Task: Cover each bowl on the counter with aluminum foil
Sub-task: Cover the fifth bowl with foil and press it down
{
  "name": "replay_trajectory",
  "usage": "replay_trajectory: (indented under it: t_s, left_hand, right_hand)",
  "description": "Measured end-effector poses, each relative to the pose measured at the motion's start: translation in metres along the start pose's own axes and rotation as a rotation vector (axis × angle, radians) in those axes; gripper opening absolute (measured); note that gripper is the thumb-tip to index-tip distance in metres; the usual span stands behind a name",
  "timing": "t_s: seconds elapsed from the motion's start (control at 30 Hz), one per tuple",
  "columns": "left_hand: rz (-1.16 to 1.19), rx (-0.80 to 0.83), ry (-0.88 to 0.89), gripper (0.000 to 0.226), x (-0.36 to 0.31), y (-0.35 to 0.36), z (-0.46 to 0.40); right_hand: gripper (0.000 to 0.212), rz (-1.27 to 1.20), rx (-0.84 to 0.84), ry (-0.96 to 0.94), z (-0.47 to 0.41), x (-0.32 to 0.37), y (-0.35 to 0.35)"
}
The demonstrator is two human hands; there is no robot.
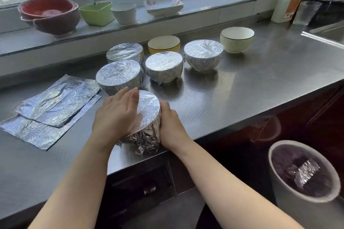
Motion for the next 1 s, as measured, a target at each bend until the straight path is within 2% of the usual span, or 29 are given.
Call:
replay_trajectory:
  t_s: [0.13, 0.27, 0.37, 0.43, 0.53, 0.6, 0.63, 0.73, 0.83, 1.0]
  left_hand:
    - [-0.022, 0.0, -0.005, 0.072, 0.003, -0.001, 0.001]
    - [-0.099, 0.013, 0.011, 0.078, 0.001, 0.005, -0.003]
    - [-0.114, 0.013, -0.004, 0.073, 0.001, 0.006, -0.004]
    - [-0.112, 0.017, -0.022, 0.069, -0.001, 0.006, -0.002]
    - [-0.104, 0.022, -0.104, 0.063, -0.008, 0.006, 0.004]
    - [-0.096, 0.039, -0.158, 0.061, -0.013, 0.005, 0.008]
    - [-0.093, 0.053, -0.177, 0.061, -0.016, 0.005, 0.009]
    - [-0.088, 0.109, -0.215, 0.063, -0.013, 0.004, 0.007]
    - [-0.071, 0.145, -0.213, 0.066, -0.004, 0.004, 0.002]
    - [-0.068, 0.087, -0.219, 0.064, -0.01, 0.005, 0.01]
  right_hand:
    - [0.062, 0.366, 0.028, 0.009, 0.0, -0.006, 0.01]
    - [0.058, 0.487, -0.007, 0.013, -0.001, -0.009, -0.001]
    - [0.068, 0.556, 0.043, 0.016, -0.003, -0.017, -0.022]
    - [0.064, 0.415, -0.021, 0.108, -0.006, -0.027, -0.04]
    - [0.043, -0.069, -0.245, 0.139, 0.001, -0.021, -0.053]
    - [0.038, -0.311, -0.268, 0.113, 0.008, -0.007, -0.05]
    - [0.038, -0.358, -0.241, 0.103, 0.011, 0.0, -0.046]
    - [0.04, -0.372, -0.121, 0.068, 0.011, 0.011, -0.035]
    - [0.043, -0.335, -0.069, 0.045, 0.006, 0.014, -0.032]
    - [0.048, -0.288, 0.027, 0.043, 0.002, 0.018, -0.021]
Point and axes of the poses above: each hand's wrist, its own z-axis away from the middle knuckle, its own y-axis out of the palm, x = y × z, the point moved 5 cm from there along -z, towards the middle knuckle, and after that the axes turned 15 degrees about z, right-handed, at the moved point
